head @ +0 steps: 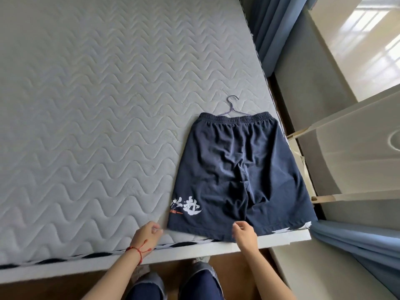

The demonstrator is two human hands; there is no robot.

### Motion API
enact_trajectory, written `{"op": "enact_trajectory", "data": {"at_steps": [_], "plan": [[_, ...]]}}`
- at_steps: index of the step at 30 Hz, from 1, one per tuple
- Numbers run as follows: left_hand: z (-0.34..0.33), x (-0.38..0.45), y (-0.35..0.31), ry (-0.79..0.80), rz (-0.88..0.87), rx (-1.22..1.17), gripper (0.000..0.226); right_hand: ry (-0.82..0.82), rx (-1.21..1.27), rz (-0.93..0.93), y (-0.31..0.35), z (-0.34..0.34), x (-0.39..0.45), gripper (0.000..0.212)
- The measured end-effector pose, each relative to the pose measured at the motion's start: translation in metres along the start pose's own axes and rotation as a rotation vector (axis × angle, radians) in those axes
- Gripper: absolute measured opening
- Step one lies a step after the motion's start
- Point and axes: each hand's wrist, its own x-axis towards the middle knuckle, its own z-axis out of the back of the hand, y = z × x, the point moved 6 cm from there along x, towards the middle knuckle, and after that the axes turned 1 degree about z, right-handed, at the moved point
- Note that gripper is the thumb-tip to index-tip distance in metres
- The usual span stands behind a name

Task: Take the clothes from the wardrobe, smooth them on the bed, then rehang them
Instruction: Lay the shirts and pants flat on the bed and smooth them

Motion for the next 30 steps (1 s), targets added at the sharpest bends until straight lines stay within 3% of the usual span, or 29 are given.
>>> {"op": "enact_trajectory", "data": {"at_steps": [3,9,13,21,26,30], "plan": [[0.026,-0.028,0.023,-0.020,-0.013,-0.065,0.022,0.030,-0.026,0.052,0.024,-0.016,-0.029,0.016],[0.087,-0.079,0.126,-0.095,0.042,-0.299,0.007,0.103,-0.105,0.183,0.070,-0.082,-0.098,0.011],[0.129,-0.110,0.230,-0.206,0.140,-0.632,0.009,0.201,-0.142,0.250,0.091,-0.159,-0.150,0.010],[0.196,-0.192,0.423,-0.443,0.338,-0.962,0.020,0.420,-0.270,0.294,0.108,-0.321,-0.257,0.017],[0.206,-0.234,0.504,-0.539,0.494,-1.132,0.017,0.521,-0.402,0.355,0.133,-0.404,-0.305,0.017],[0.215,-0.244,0.535,-0.561,0.524,-1.247,0.020,0.574,-0.507,0.387,0.154,-0.470,-0.331,0.016]]}}
